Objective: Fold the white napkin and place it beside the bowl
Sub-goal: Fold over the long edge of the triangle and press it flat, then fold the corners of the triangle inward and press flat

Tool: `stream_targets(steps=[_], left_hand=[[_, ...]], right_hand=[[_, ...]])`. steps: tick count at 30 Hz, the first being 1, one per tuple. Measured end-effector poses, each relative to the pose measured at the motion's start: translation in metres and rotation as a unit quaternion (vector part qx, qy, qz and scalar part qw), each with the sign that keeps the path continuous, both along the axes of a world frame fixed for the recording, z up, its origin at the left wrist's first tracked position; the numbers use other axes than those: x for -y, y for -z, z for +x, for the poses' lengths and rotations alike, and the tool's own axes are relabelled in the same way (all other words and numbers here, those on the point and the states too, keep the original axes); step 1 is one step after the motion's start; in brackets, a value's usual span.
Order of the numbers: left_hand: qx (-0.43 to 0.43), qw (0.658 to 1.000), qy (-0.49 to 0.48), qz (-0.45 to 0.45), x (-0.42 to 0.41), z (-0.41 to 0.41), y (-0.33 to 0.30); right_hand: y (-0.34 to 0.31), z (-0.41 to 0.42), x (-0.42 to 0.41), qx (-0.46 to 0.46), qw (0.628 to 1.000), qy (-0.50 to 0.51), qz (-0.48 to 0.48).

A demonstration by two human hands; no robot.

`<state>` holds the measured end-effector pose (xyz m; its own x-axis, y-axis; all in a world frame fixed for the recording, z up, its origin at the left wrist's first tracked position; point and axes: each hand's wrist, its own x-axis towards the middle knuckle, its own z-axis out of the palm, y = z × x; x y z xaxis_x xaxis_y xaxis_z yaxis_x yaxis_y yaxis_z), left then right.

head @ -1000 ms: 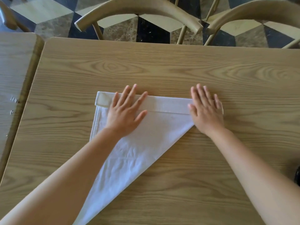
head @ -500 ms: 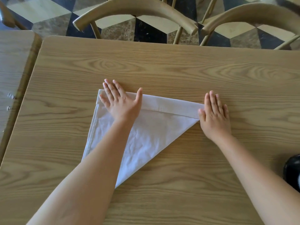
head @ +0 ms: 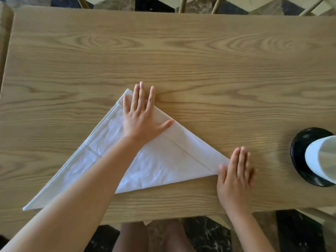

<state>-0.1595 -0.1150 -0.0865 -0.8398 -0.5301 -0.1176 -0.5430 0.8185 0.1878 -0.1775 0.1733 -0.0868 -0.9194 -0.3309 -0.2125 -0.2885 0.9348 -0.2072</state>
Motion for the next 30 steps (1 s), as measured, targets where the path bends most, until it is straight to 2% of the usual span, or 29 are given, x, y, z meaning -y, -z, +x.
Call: stream_targets(steps=[5,11,14,17,20,22,24,28,30], left_hand=[[0.005,0.999,0.039,0.003,-0.010,0.006,-0.003],[-0.025,0.999,-0.022,0.018,-0.052,0.028,0.002],[-0.024,0.999,-0.034,0.021,-0.073,0.040,0.002],[-0.024,0.999,-0.040,0.021,-0.081,0.044,0.002],[-0.014,0.999,-0.035,0.017,-0.085,0.046,0.003],[-0.009,0.999,-0.034,0.018,-0.085,0.046,0.002],[-0.003,0.999,-0.036,0.019,-0.085,0.045,0.002],[0.001,0.999,-0.038,0.018,-0.086,0.045,0.002],[0.002,0.999,-0.038,0.017,-0.087,0.045,0.002]], right_hand=[[-0.006,0.030,-0.027,0.002,1.000,-0.015,-0.002],[-0.018,0.016,-0.047,-0.041,0.991,-0.069,-0.107],[-0.026,0.003,-0.053,-0.047,0.985,-0.100,-0.130],[-0.034,-0.008,-0.057,0.007,0.982,-0.118,-0.145],[-0.052,-0.017,-0.062,0.159,0.963,-0.085,-0.200],[-0.065,-0.024,-0.062,0.223,0.943,-0.111,-0.221],[-0.079,-0.029,-0.058,0.237,0.930,-0.141,-0.242],[-0.100,-0.034,-0.053,0.300,0.896,-0.125,-0.303],[-0.104,-0.037,-0.053,0.297,0.894,-0.139,-0.305]])
